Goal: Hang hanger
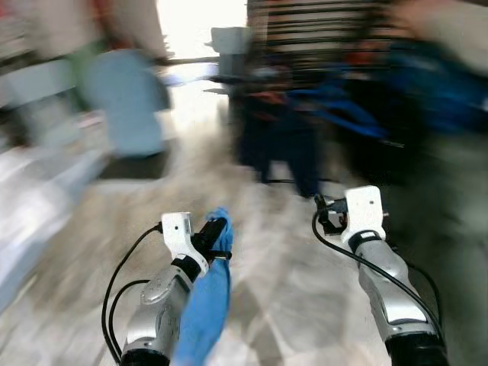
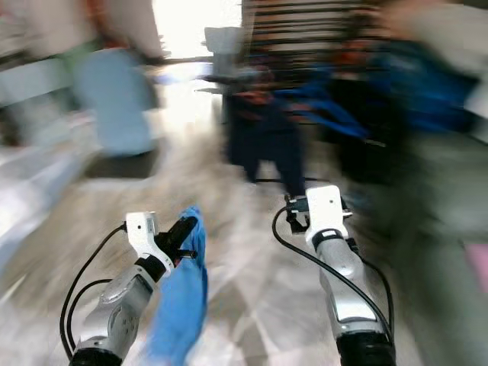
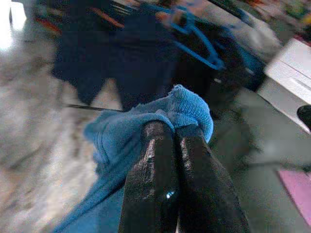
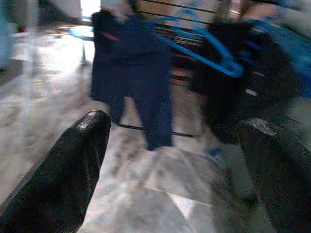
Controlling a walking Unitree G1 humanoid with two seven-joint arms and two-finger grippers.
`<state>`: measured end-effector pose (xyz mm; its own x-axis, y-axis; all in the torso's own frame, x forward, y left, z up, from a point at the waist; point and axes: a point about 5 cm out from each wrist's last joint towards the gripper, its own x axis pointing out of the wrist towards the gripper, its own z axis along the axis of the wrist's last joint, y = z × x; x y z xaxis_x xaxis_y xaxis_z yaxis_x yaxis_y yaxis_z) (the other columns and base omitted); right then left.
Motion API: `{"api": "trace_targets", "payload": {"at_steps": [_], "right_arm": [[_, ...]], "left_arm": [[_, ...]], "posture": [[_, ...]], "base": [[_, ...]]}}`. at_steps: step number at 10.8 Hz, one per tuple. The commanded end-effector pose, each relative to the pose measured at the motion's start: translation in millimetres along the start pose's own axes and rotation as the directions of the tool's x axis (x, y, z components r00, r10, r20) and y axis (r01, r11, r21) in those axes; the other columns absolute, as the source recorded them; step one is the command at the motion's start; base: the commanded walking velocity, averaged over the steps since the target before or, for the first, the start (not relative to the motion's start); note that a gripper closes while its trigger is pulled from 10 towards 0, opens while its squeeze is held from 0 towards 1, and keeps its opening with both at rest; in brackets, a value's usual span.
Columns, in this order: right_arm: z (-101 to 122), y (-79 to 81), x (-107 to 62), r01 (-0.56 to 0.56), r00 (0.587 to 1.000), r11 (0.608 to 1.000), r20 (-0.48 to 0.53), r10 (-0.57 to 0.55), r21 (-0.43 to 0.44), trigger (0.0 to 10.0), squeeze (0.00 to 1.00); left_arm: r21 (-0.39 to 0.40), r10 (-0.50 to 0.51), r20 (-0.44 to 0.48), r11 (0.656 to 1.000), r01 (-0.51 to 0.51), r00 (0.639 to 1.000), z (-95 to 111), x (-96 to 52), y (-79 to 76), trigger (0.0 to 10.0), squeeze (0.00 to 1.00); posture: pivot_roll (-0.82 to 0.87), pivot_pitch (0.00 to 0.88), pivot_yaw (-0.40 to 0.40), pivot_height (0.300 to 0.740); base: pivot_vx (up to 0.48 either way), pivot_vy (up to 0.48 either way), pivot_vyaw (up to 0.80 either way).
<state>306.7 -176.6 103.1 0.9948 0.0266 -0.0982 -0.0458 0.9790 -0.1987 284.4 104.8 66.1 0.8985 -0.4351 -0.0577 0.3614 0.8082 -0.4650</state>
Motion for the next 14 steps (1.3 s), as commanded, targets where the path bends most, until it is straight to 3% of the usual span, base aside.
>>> {"api": "trace_targets", "payload": {"at_steps": [1, 7, 14], "right_arm": [[1.9, -3.2, 0.9, 0.012, 1.0, 1.0, 0.012, -0.012, 0.003, 10.0, 0.0], [6.1, 1.4, 5.6, -0.019, 0.999, 0.999, 0.034, 0.02, -0.036, 10.0, 0.0], [5.7, 0.2, 5.2, -0.011, 0.999, 0.999, 0.035, 0.013, -0.043, 10.0, 0.0]], "left_arm": [[0.013, -0.024, 0.034, 1.0, 0.024, 0.999, 8.6, 5.6, -3.2, 10.0, 0.0], [0.007, -0.036, 0.044, 0.999, 0.036, 0.998, 7.2, 11.3, -6.2, 10.0, 0.0], [0.0, -0.057, -0.002, 0.998, 0.057, 0.998, -0.3, 15.4, -12.0, 10.0, 0.0]], "posture": [[-0.24, 0.0, 0.083, 0.74], [-0.24, 0.0, 0.077, 0.74], [-0.25, 0.0, 0.081, 0.74]], "base": [[0.319, 0.352, -0.52], [0.32, 0.358, 0.0], [0.45, -0.073, 0.0]]}}
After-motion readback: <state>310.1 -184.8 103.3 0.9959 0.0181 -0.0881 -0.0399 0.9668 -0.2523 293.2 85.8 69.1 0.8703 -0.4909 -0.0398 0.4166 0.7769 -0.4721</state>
